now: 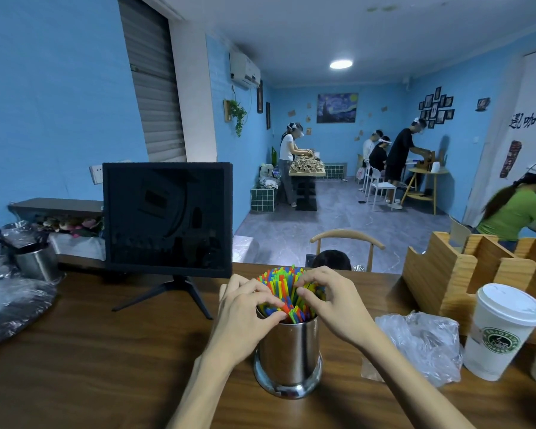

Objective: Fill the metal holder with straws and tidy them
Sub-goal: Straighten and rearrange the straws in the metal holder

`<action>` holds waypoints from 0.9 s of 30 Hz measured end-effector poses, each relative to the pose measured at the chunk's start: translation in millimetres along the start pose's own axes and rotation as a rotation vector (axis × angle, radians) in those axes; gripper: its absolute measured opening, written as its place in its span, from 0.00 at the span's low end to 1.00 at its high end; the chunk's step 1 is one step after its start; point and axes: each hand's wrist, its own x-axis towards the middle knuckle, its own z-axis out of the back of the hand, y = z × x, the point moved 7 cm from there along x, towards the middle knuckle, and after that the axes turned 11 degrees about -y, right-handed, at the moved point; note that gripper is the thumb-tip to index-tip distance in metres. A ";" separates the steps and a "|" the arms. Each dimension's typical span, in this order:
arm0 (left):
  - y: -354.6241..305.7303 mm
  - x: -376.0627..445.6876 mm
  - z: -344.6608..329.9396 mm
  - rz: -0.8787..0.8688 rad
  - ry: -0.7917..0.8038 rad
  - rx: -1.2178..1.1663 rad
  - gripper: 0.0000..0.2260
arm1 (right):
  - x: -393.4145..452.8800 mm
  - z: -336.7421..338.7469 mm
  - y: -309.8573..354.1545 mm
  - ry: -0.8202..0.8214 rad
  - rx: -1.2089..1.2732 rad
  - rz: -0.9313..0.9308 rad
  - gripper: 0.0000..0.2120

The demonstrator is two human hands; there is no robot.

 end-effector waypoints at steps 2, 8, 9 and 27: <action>-0.4 -0.7 0.5 -0.017 0.008 0.031 0.07 | -2.3 -0.1 1.4 0.010 -0.013 0.015 0.03; -2.5 -1.0 0.8 -0.048 0.006 0.096 0.04 | -12.9 -9.0 17.7 0.073 -0.025 0.116 0.10; -1.7 -1.0 0.1 -0.042 0.008 0.099 0.04 | -13.8 -11.2 20.3 0.076 -0.039 0.135 0.14; 2.5 3.7 -2.8 -0.001 0.032 0.111 0.05 | -19.1 -19.1 16.5 0.072 -0.147 0.154 0.08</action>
